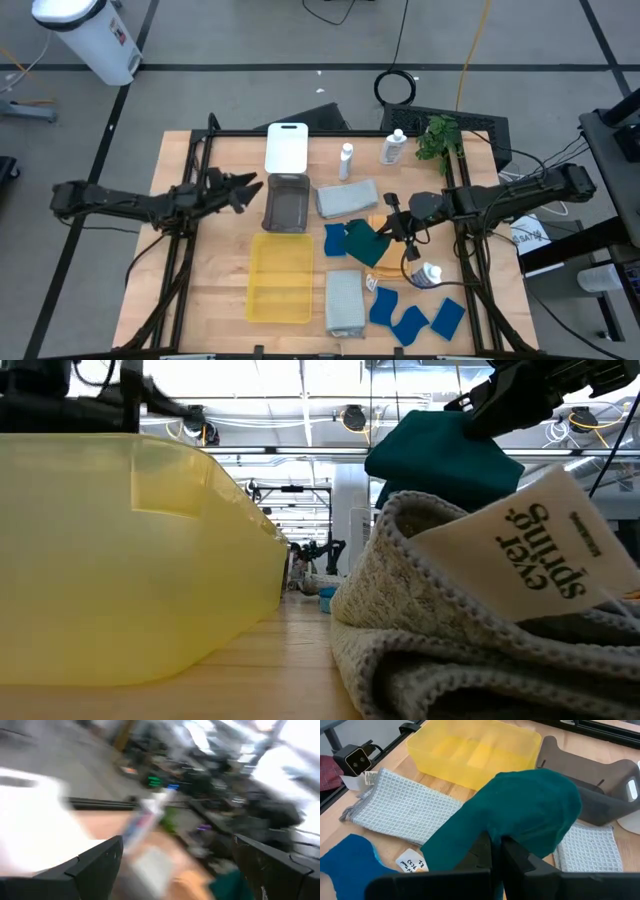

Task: Pick & Place Kitchen Items
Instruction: Put the green towel into the yellow bin

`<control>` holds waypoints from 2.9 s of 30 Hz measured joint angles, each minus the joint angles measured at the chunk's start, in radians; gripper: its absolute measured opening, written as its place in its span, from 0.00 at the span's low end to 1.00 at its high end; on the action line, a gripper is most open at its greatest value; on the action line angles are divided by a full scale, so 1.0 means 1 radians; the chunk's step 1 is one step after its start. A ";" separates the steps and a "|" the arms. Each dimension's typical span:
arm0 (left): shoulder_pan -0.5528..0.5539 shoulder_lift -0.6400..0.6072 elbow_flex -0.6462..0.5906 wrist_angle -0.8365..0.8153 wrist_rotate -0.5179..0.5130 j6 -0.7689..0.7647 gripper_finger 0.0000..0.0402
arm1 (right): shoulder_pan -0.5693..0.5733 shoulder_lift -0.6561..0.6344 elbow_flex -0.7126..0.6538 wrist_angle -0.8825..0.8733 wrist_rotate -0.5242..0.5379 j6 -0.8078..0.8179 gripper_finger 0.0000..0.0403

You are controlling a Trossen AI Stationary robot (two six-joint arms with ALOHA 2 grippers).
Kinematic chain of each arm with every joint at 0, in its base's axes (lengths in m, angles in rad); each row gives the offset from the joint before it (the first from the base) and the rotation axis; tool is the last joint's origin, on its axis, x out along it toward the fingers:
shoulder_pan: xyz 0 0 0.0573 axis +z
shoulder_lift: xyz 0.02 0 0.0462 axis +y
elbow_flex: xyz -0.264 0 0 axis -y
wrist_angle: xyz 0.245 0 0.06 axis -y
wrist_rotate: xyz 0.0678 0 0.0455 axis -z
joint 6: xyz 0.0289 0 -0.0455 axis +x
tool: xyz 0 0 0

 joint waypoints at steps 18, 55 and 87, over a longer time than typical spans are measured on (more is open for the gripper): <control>0.033 0.763 0.962 -0.579 0.646 0.387 0.93 | 0.000 0.004 0.000 0.022 0.000 -0.010 0.00; 0.082 1.266 1.363 -0.687 1.049 0.435 0.85 | 0.059 0.004 0.000 0.091 0.231 -0.114 0.00; 0.016 0.968 1.192 -0.736 0.520 0.657 0.03 | 0.058 -0.176 -0.001 -0.062 0.523 0.135 0.45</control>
